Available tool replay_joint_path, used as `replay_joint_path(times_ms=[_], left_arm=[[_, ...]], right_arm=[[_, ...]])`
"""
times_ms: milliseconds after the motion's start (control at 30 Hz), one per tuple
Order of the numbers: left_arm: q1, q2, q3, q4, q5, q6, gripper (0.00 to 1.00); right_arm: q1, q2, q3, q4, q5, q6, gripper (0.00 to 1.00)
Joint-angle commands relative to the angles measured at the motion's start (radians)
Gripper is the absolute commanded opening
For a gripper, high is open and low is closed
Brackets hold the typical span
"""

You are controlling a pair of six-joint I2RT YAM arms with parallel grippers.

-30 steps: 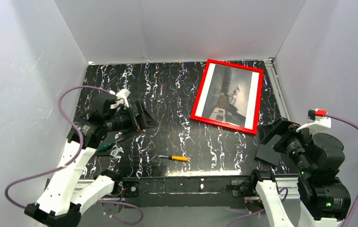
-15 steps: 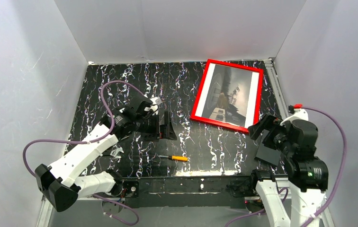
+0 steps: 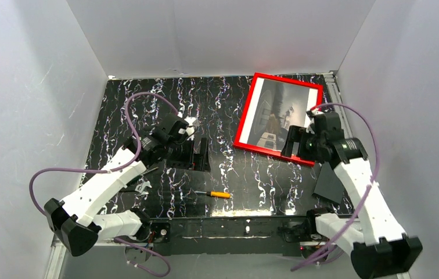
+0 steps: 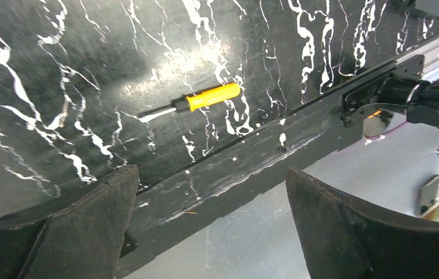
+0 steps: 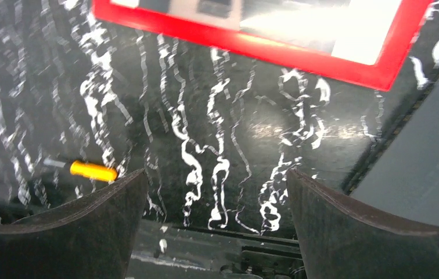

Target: Take the photo out of the frame

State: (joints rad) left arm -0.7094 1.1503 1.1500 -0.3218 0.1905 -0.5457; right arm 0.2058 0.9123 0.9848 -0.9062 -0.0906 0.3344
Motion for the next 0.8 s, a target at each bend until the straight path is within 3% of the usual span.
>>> replay_joint_path(times_ms=[0, 67, 233, 333, 467, 600, 767], left_arm=[[-0.004, 0.056, 0.147, -0.145, -0.063, 0.142, 1.0], [-0.002, 0.094, 0.209, -0.157, -0.059, 0.172, 1.0], [0.001, 0.205, 0.365, -0.159, -0.003, 0.224, 1.0], [0.008, 0.252, 0.423, -0.159, 0.04, 0.26, 1.0], [0.076, 0.229, 0.358, -0.135, 0.144, 0.24, 1.0], [0.081, 0.192, 0.29, -0.147, 0.119, 0.272, 1.0], [0.082, 0.213, 0.293, -0.148, 0.185, 0.265, 1.0]], right_arm=[[0.021, 0.148, 0.107, 0.068, 0.224, 0.087, 0.96], [0.002, 0.188, 0.113, 0.12, 0.254, 0.086, 0.97], [-0.242, 0.309, 0.132, 0.236, 0.007, 0.053, 0.92], [-0.325, 0.417, 0.172, 0.262, -0.065, 0.044, 0.91], [-0.376, 0.561, 0.242, 0.243, -0.081, 0.019, 0.85], [-0.417, 0.645, 0.25, 0.249, -0.024, -0.011, 0.83], [-0.47, 0.722, 0.232, 0.261, -0.038, -0.041, 0.76]])
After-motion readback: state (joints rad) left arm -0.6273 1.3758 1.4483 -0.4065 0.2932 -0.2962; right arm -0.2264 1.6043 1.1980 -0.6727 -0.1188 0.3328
